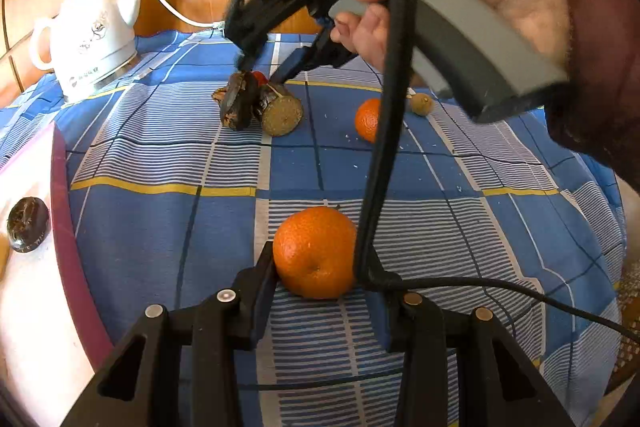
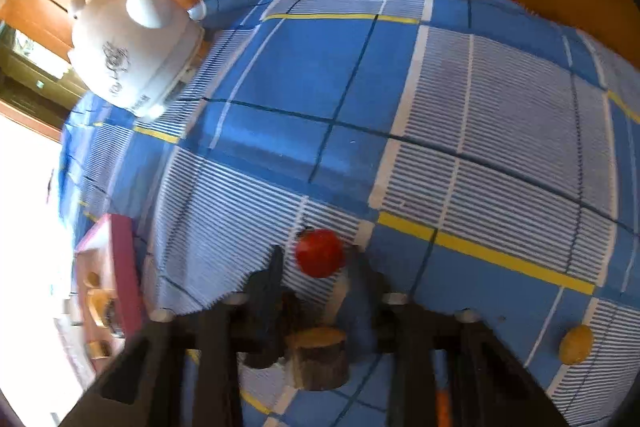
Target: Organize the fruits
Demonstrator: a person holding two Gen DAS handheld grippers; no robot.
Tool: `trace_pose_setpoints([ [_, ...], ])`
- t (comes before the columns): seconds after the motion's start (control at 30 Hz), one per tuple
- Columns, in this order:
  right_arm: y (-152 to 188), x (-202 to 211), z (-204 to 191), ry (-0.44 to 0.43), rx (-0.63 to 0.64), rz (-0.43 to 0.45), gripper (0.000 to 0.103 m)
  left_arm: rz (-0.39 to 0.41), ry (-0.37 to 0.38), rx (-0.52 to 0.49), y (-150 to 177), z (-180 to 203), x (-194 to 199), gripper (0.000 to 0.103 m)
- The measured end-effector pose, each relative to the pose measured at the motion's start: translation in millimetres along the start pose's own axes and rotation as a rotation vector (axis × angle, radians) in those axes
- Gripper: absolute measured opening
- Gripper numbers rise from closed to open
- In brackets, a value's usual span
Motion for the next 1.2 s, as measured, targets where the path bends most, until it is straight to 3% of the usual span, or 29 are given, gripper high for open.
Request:
trace_pose_setpoints([
  [0.27,18,63,5,0.019,0.07,0.119,0.025,0.0,-0.002,0.005,-1,0,0,0.041],
  [0.53,96,120,53,0.06,0.112,0.101,0.025,0.0,-0.016,0.005,-1,0,-1,0.041],
  [0.77,144,99,76,0.061,0.095,0.023,0.025,-0.003,-0.049,-0.008,-2,4,-2,0.041],
  [1.2,155,75,76,0.025,0.122,-0.002,0.026,-0.005,-0.087,-0.027,0,7,-1,0.042],
])
Point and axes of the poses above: each gripper's, at about its wrist camera, not at the fingertips, and x roughly against the way its jaws point, z to its right, y to its underside, the point moved 3 cm from there along -x, roughly the way its jaws point, and after that the axes turned 3 degrees about x, right-handed, at the moved point
